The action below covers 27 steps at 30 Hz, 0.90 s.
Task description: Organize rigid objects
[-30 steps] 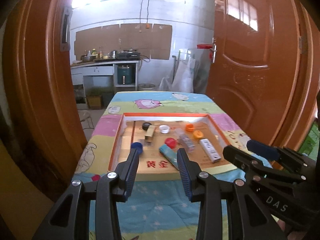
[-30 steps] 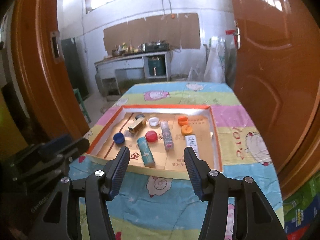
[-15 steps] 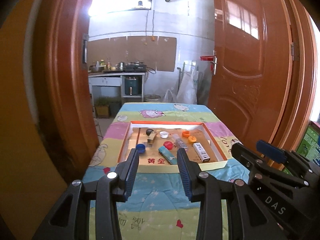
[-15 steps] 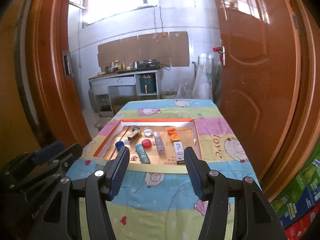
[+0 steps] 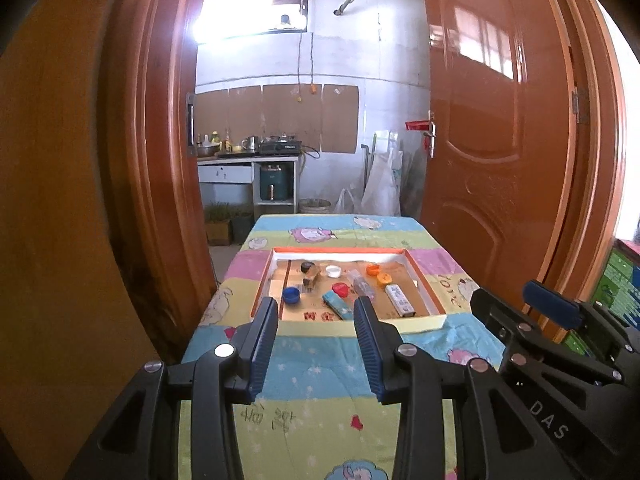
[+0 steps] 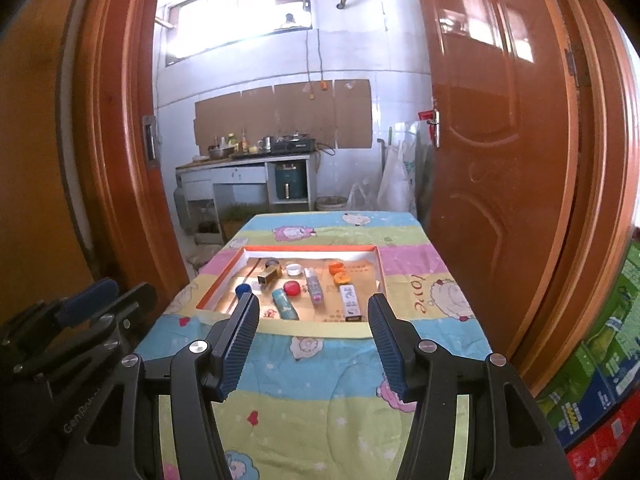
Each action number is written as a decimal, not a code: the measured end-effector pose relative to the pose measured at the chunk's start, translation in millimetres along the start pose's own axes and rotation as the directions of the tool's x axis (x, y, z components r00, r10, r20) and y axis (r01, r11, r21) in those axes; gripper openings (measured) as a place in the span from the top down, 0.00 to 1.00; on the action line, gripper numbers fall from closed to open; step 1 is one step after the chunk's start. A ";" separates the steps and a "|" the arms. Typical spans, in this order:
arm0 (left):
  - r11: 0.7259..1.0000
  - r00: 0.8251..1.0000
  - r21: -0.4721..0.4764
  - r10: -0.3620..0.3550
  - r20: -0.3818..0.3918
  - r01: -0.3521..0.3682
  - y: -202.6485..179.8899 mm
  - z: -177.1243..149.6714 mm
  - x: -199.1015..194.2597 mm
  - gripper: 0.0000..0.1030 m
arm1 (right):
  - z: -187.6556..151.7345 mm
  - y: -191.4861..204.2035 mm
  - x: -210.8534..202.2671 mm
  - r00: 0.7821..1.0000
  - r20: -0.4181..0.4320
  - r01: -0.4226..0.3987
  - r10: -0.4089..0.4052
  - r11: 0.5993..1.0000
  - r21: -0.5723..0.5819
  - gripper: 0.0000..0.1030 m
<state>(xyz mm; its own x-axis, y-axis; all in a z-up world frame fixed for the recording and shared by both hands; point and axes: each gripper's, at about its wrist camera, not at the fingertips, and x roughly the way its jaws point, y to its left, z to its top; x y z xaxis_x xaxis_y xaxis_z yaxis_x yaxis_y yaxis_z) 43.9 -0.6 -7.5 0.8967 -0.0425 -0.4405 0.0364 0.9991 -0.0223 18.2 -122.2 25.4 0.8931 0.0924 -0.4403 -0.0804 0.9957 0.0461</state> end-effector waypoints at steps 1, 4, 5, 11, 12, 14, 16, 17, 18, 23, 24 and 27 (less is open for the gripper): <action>1.000 1.000 0.003 -0.002 -0.002 0.002 -1.0 -1.3 -2.7 0.62 | -1.1 0.3 -1.3 1.000 -0.003 0.003 -0.003 1.000 -0.002 0.43; 1.000 1.000 0.007 -0.004 -0.004 0.004 -1.7 -3.6 -7.5 0.62 | -4.1 0.7 -5.4 1.000 -0.009 0.002 -0.002 1.000 0.002 0.43; 1.000 1.000 0.007 -0.003 -0.002 0.003 -1.5 -3.5 -9.2 0.62 | -4.5 2.0 -8.9 1.000 -0.006 0.005 -0.005 1.000 0.000 0.43; 1.000 1.000 0.000 0.006 0.012 -0.006 1.0 -5.3 -16.4 0.62 | -5.0 5.7 -18.7 1.000 0.016 0.013 -0.013 1.000 -0.016 0.43; 1.000 1.000 -0.001 0.007 0.014 -0.007 1.0 -5.3 -17.6 0.62 | -5.4 6.3 -19.4 1.000 0.018 0.013 -0.013 1.000 -0.018 0.43; 1.000 1.000 -0.001 0.007 0.019 -0.007 1.0 -5.9 -19.1 0.62 | -5.9 6.6 -21.0 1.000 0.019 0.011 -0.011 1.000 -0.018 0.43; 1.000 1.000 0.000 0.007 0.023 -0.007 0.6 -6.3 -21.1 0.62 | -6.0 6.2 -21.2 1.000 0.019 0.010 -0.010 1.000 -0.018 0.43; 1.000 1.000 -0.001 0.006 0.024 -0.006 1.5 -6.1 -20.1 0.62 | -6.2 6.2 -21.1 1.000 0.018 0.010 -0.009 1.000 -0.017 0.43; 1.000 1.000 -0.001 0.006 0.025 -0.006 1.2 -6.1 -20.3 0.62 | -6.4 6.2 -21.5 1.000 0.017 0.010 -0.009 1.000 -0.017 0.43; 1.000 1.000 0.001 0.005 0.028 -0.005 1.2 -6.1 -21.0 0.62 | -5.1 6.1 -23.2 1.000 0.023 0.011 -0.011 1.000 -0.017 0.43; 1.000 1.000 0.000 0.005 0.029 -0.005 1.3 -6.3 -20.9 0.62 | -5.2 6.5 -23.8 1.000 0.025 0.012 -0.011 1.000 -0.019 0.43; 1.000 1.000 0.000 0.005 0.029 -0.005 2.4 -7.0 -22.1 0.62 | -5.7 7.7 -24.3 1.000 0.024 0.014 -0.013 1.000 -0.023 0.43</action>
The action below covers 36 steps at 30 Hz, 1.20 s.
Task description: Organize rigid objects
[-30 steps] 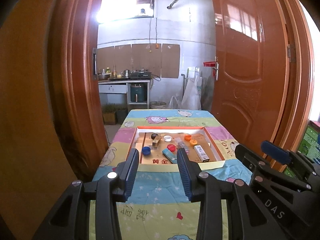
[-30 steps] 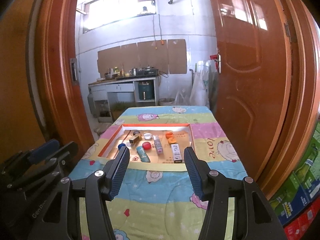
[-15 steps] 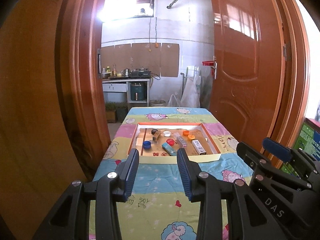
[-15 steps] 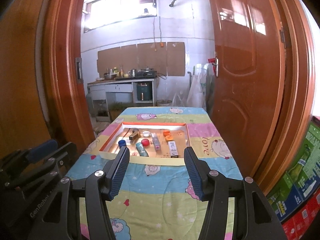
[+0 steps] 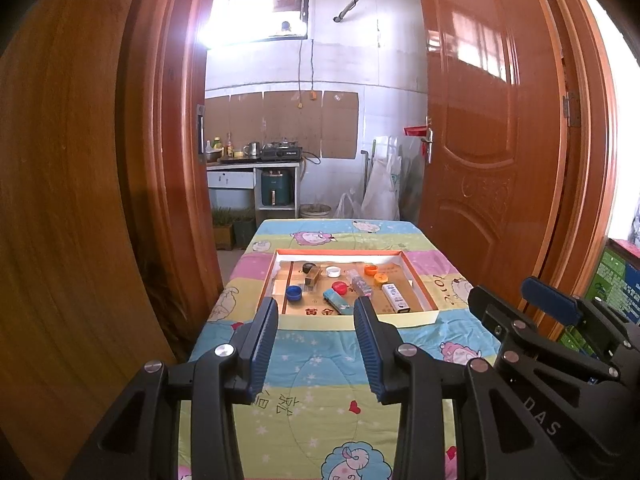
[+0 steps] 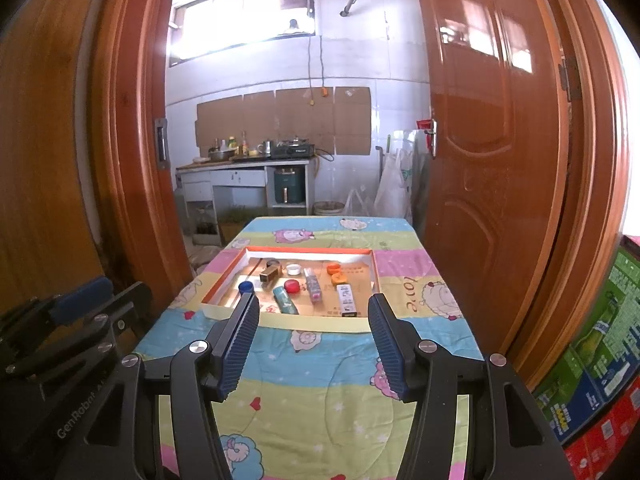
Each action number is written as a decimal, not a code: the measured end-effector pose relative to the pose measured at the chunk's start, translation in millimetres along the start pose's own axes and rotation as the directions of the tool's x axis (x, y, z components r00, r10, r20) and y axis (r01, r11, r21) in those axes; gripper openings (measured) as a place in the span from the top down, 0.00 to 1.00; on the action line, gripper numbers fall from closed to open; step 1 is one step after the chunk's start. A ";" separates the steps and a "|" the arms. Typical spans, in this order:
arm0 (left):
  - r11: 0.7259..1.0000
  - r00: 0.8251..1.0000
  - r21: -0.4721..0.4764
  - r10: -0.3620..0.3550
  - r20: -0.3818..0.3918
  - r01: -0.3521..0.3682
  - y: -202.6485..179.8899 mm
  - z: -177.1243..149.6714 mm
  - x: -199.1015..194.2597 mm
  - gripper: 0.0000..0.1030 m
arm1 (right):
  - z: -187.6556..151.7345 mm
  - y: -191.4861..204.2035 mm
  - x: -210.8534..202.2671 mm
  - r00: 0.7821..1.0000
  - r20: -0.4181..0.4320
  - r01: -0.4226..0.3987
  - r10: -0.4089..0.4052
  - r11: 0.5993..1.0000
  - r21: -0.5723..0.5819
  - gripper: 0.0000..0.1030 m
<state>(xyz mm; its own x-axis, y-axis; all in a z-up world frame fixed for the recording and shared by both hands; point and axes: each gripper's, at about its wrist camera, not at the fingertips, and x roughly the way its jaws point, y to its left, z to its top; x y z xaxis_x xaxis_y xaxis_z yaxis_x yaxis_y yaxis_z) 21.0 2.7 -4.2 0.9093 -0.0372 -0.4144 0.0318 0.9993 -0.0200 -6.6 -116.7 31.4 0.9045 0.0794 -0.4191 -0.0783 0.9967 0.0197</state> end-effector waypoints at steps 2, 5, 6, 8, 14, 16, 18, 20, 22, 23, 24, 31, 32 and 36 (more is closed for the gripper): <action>1.000 1.000 0.003 0.004 0.000 -0.004 0.6 -0.3 0.0 0.62 | 0.0 0.0 0.1 1.000 -0.001 0.001 -0.001 1.000 0.001 0.43; 1.000 1.000 0.003 0.005 0.000 -0.005 0.2 -0.4 -1.0 0.62 | -0.1 0.9 -1.1 1.000 0.000 0.004 -0.004 1.000 -0.001 0.43; 1.000 1.000 0.002 0.006 0.000 -0.006 0.9 -0.9 -0.7 0.62 | -0.3 0.8 -1.8 1.000 0.001 0.006 -0.006 1.000 -0.002 0.43; 1.000 1.000 0.000 0.004 -0.002 -0.004 1.0 -0.9 -1.3 0.62 | -0.6 0.9 -2.4 1.000 0.002 0.006 -0.006 1.000 -0.001 0.43; 1.000 1.000 -0.001 0.006 -0.001 -0.006 1.2 -0.7 -1.6 0.62 | 0.5 2.4 -2.4 1.000 -0.004 0.004 -0.004 1.000 -0.002 0.43; 1.000 1.000 -0.002 0.003 -0.002 -0.003 1.6 -0.3 -1.5 0.62 | 0.4 2.5 -2.4 1.000 -0.004 0.003 -0.003 1.000 -0.001 0.43; 1.000 1.000 -0.002 0.004 -0.001 -0.004 2.0 -0.3 -1.6 0.62 | 0.8 2.9 -2.7 1.000 -0.003 0.005 -0.005 1.000 -0.002 0.43; 1.000 1.000 -0.001 0.003 0.000 -0.003 3.0 -0.3 -1.6 0.62 | 2.1 3.2 -2.7 1.000 -0.003 0.005 -0.005 1.000 -0.001 0.43; 1.000 1.000 -0.002 0.003 0.001 -0.003 3.6 -0.5 -1.6 0.62 | 2.6 3.2 -3.2 1.000 0.001 0.006 -0.006 1.000 0.000 0.43; 1.000 1.000 -0.003 0.002 0.001 -0.002 3.6 -0.4 -1.4 0.62 | 2.9 3.5 -3.5 1.000 0.001 0.007 -0.007 1.000 0.000 0.43; 1.000 1.000 -0.002 0.002 0.001 -0.002 3.6 -0.4 -1.7 0.62 | 3.0 3.7 -3.6 1.000 0.002 0.007 -0.007 1.000 0.000 0.43; 1.000 1.000 0.000 0.003 0.002 -0.003 4.8 -0.9 -1.9 0.62 | 3.0 3.7 -3.9 1.000 0.003 0.007 -0.007 1.000 0.000 0.43; 1.000 1.000 -0.002 0.002 0.001 -0.002 4.2 -0.8 -1.9 0.62 | 2.9 3.7 -3.6 1.000 0.002 0.007 -0.007 1.000 0.000 0.43; 1.000 1.000 0.000 -0.002 0.001 0.002 4.7 -1.6 -2.1 0.62 | 2.8 3.8 -3.8 1.000 0.002 0.007 -0.007 1.000 0.000 0.43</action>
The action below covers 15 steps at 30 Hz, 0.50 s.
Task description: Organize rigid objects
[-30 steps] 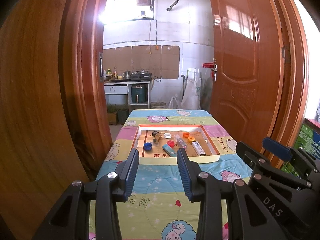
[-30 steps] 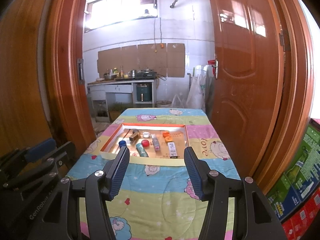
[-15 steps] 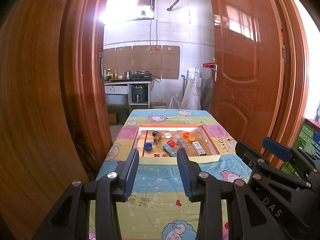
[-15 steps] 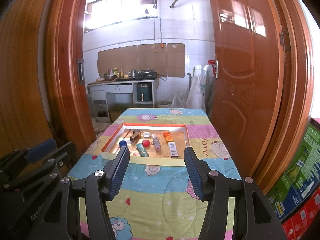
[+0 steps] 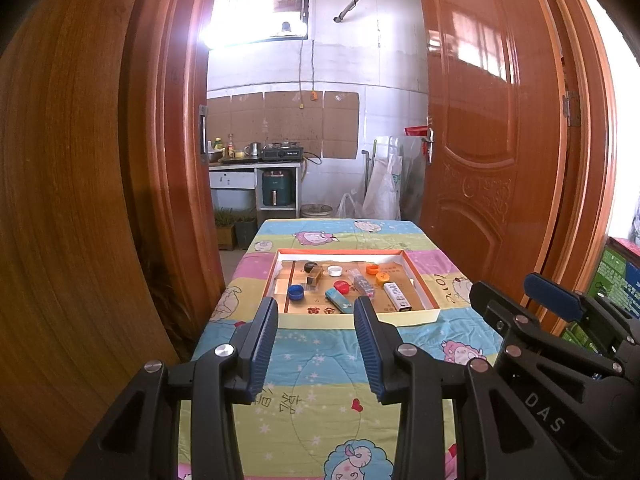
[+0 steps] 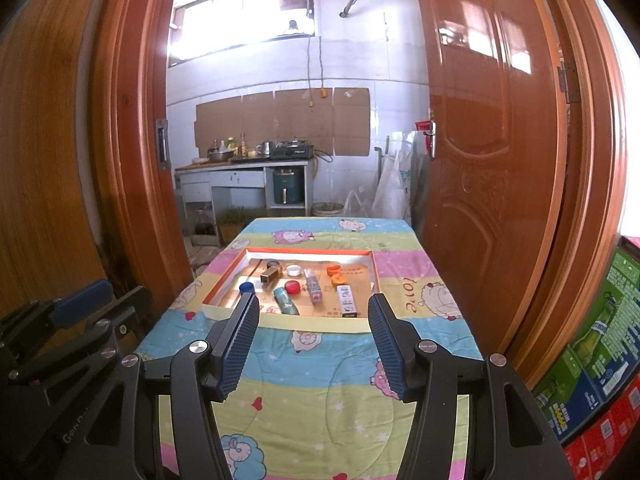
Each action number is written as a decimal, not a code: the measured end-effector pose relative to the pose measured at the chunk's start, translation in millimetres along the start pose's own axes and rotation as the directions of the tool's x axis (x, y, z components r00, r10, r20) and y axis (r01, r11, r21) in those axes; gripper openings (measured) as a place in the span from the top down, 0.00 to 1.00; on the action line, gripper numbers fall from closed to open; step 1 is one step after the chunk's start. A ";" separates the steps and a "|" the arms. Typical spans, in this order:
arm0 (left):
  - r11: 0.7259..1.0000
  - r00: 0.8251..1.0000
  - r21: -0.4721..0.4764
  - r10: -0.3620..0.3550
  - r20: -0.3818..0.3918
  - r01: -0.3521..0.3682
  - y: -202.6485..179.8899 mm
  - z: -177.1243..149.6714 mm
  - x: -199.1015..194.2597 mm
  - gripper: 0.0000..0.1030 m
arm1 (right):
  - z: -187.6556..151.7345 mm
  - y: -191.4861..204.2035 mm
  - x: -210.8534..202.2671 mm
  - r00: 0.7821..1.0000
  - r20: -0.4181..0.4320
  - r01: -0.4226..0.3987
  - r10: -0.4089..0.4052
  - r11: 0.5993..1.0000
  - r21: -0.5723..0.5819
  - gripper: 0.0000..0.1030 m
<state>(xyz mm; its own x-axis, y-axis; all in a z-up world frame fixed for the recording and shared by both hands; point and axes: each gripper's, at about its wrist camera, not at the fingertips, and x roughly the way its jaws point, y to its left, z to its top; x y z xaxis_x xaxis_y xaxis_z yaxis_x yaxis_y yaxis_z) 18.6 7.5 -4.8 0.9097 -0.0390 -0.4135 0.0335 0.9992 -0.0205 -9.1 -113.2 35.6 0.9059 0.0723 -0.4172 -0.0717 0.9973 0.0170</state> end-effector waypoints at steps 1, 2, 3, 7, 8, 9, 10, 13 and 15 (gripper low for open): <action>1.000 1.000 0.001 0.000 0.000 0.000 -0.4 -0.2 -0.6 0.62 | 0.1 0.0 -0.1 1.000 0.000 -0.001 0.001 1.000 0.000 0.43; 1.000 1.000 0.002 -0.001 0.000 0.001 -0.8 -0.5 -0.9 0.62 | 0.2 0.1 -0.1 1.000 0.000 -0.001 0.001 1.000 0.000 0.43; 1.000 1.000 0.002 -0.002 0.000 0.002 -0.7 -0.8 -1.0 0.62 | 0.2 0.3 -0.1 1.000 0.001 0.000 0.000 1.000 -0.001 0.43; 1.000 1.000 0.001 -0.003 -0.001 0.003 0.2 -0.4 -0.9 0.62 | -0.2 0.0 0.1 1.000 0.000 0.000 0.000 1.000 0.000 0.43; 1.000 1.000 0.002 -0.003 -0.001 0.003 -0.5 -0.2 -0.8 0.62 | -0.2 -0.1 0.1 1.000 0.000 0.000 0.000 1.000 0.000 0.43; 1.000 1.000 0.001 -0.005 -0.002 0.005 0.3 -0.4 -0.7 0.62 | 0.0 -0.1 0.0 1.000 0.001 0.000 0.000 1.000 0.002 0.43; 1.000 1.000 0.001 -0.006 -0.002 0.006 -0.1 -0.4 -0.9 0.62 | -0.2 -0.2 0.1 1.000 0.001 0.001 -0.001 1.000 0.002 0.43; 1.000 1.000 -0.002 -0.013 -0.004 0.013 -0.7 -0.2 -0.7 0.62 | 0.2 -0.7 -1.5 1.000 0.012 0.006 -0.006 1.000 0.012 0.43; 1.000 1.000 -0.007 -0.016 -0.005 0.016 0.0 0.3 -0.3 0.62 | 0.7 -0.8 -2.7 1.000 0.016 0.006 -0.006 1.000 0.017 0.43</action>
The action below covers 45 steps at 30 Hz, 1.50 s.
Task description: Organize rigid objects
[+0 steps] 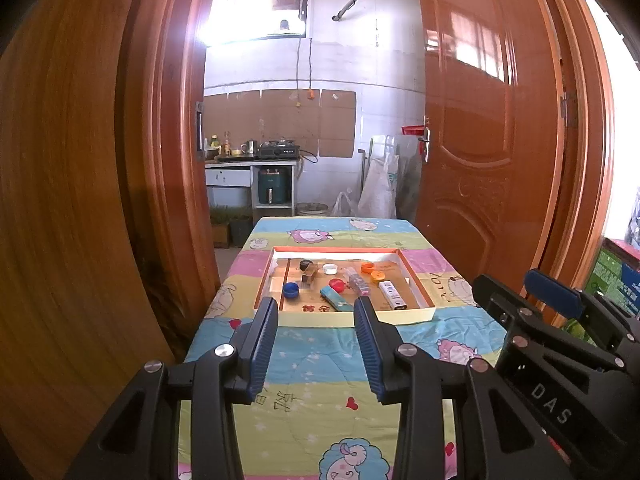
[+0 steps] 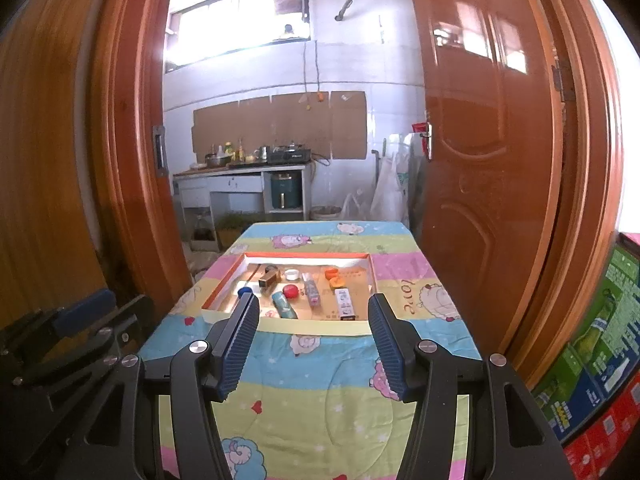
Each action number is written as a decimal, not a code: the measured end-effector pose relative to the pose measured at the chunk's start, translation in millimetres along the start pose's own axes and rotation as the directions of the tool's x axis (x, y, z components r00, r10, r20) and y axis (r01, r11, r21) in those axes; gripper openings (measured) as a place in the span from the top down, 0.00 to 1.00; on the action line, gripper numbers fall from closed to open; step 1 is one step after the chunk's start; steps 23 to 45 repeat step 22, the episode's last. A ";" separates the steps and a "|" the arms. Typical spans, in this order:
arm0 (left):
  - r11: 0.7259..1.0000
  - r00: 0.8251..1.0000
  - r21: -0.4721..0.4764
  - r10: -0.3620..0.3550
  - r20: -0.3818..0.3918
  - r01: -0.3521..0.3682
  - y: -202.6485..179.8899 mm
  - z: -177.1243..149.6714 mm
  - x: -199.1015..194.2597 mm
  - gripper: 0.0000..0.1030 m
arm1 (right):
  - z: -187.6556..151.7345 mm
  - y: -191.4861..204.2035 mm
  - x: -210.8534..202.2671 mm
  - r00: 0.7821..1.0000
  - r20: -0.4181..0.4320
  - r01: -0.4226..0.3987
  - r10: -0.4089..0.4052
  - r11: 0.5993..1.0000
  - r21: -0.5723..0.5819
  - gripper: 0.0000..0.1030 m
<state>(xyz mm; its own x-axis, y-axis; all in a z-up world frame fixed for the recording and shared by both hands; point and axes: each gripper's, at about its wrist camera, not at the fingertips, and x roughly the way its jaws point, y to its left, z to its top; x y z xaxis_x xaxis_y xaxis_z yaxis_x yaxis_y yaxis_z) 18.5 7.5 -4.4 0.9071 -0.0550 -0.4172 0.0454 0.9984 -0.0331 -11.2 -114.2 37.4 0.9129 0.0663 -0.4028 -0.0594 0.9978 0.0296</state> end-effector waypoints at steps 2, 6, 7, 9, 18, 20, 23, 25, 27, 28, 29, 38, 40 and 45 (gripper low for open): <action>1.000 1.000 -0.001 -0.001 0.001 0.001 0.6 -0.1 -0.2 0.62 | 0.4 0.1 -0.5 1.000 0.000 0.002 -0.002 1.000 -0.001 0.43; 1.000 1.000 0.009 -0.003 0.004 0.003 -0.2 -0.5 -1.0 0.62 | 0.1 0.9 2.0 1.000 -0.006 0.000 0.000 1.000 0.000 0.43; 1.000 1.000 0.011 -0.002 0.005 0.002 -0.3 -0.5 -1.0 0.62 | 0.2 0.7 2.1 1.000 -0.006 0.001 -0.001 1.000 -0.001 0.43; 1.000 1.000 0.012 -0.001 0.006 0.001 -0.9 -0.7 -1.1 0.62 | 0.3 0.9 2.5 1.000 -0.005 0.001 -0.001 1.000 -0.002 0.43; 1.000 1.000 0.020 -0.011 0.023 0.011 -5.3 -2.0 -3.7 0.62 | -0.3 -0.7 3.2 1.000 -0.014 0.005 -0.005 1.000 0.011 0.43; 1.000 1.000 0.019 -0.018 0.025 0.018 -5.8 -2.3 -4.0 0.62 | -0.2 -1.0 3.3 1.000 -0.013 0.005 -0.005 1.000 0.009 0.43; 1.000 0.999 0.022 -0.019 0.026 0.018 -6.6 -2.2 -4.0 0.62 | -0.3 -1.1 3.3 1.000 -0.014 0.003 -0.003 1.000 0.011 0.43; 1.000 0.999 0.022 -0.019 0.026 0.018 -6.6 -2.2 -4.0 0.62 | -0.3 -1.1 3.3 1.000 -0.014 0.003 -0.003 1.000 0.011 0.43; 1.000 0.999 0.022 -0.019 0.026 0.018 -6.6 -2.2 -4.0 0.62 | -0.3 -1.1 3.3 1.000 -0.014 0.003 -0.003 1.000 0.011 0.43; 1.000 0.999 0.022 -0.019 0.026 0.018 -6.6 -2.2 -4.0 0.62 | -0.3 -1.1 3.3 1.000 -0.014 0.003 -0.003 1.000 0.011 0.43; 1.000 0.999 0.022 -0.019 0.026 0.018 -6.6 -2.2 -4.0 0.62 | -0.3 -1.1 3.3 1.000 -0.014 0.003 -0.003 1.000 0.011 0.43; 1.000 0.999 0.022 -0.019 0.026 0.018 -6.6 -2.2 -4.0 0.62 | -0.3 -1.1 3.3 1.000 -0.014 0.003 -0.003 1.000 0.011 0.43; 1.000 0.999 0.022 -0.019 0.026 0.018 -6.6 -2.2 -4.0 0.62 | -0.3 -1.1 3.3 1.000 -0.014 0.003 -0.003 1.000 0.011 0.43; 1.000 0.999 0.022 -0.019 0.026 0.018 -6.6 -2.2 -4.0 0.62 | -0.3 -1.1 3.3 1.000 -0.014 0.003 -0.003 1.000 0.011 0.43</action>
